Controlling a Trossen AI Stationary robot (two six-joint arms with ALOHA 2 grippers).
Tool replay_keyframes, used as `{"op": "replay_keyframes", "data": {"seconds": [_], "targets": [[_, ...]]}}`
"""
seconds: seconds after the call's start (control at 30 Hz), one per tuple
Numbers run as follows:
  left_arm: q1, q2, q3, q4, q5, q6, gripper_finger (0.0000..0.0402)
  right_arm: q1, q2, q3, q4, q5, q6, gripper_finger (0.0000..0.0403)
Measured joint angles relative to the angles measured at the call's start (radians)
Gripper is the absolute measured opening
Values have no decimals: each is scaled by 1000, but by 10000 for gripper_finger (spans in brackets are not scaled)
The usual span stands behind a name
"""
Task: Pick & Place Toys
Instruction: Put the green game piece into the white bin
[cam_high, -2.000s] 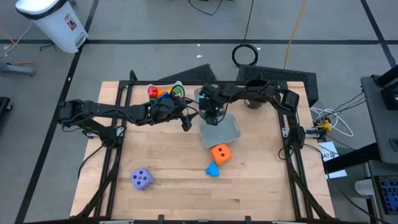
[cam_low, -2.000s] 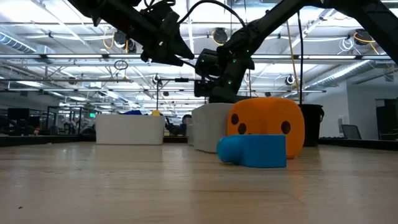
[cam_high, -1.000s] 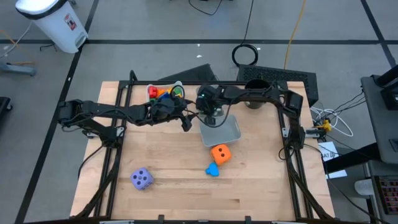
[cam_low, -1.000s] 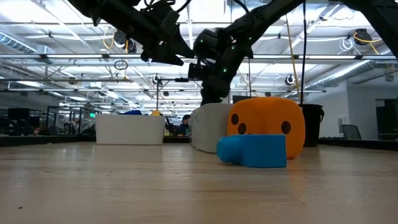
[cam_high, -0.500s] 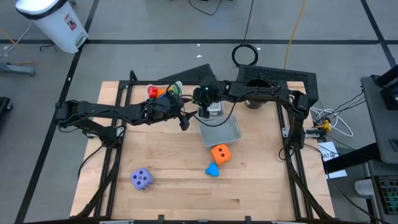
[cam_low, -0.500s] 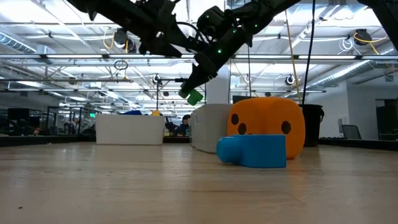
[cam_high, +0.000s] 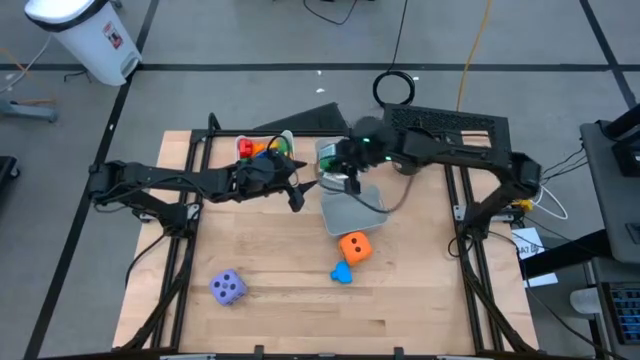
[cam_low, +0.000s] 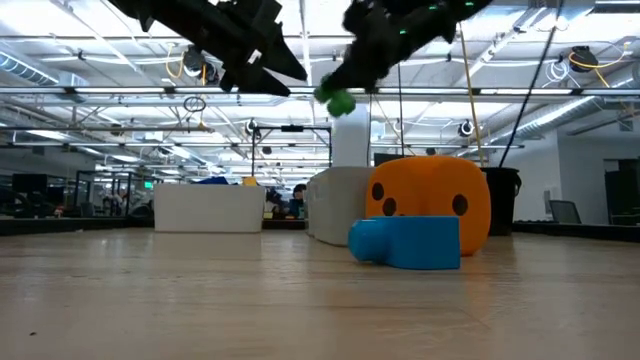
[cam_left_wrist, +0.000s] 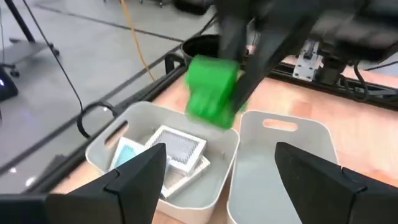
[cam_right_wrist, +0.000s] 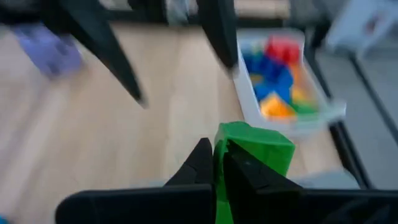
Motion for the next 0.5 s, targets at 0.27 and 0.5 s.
{"op": "replay_keyframes", "data": {"seconds": [0.27, 0.5], "targets": [[1, 60, 1, 95, 28, 24, 308, 3, -225, -424, 626, -204, 236, 0], [-1, 137, 3, 314, 236, 68, 308, 43, -262, -615, 1034, -223, 349, 0]]}}
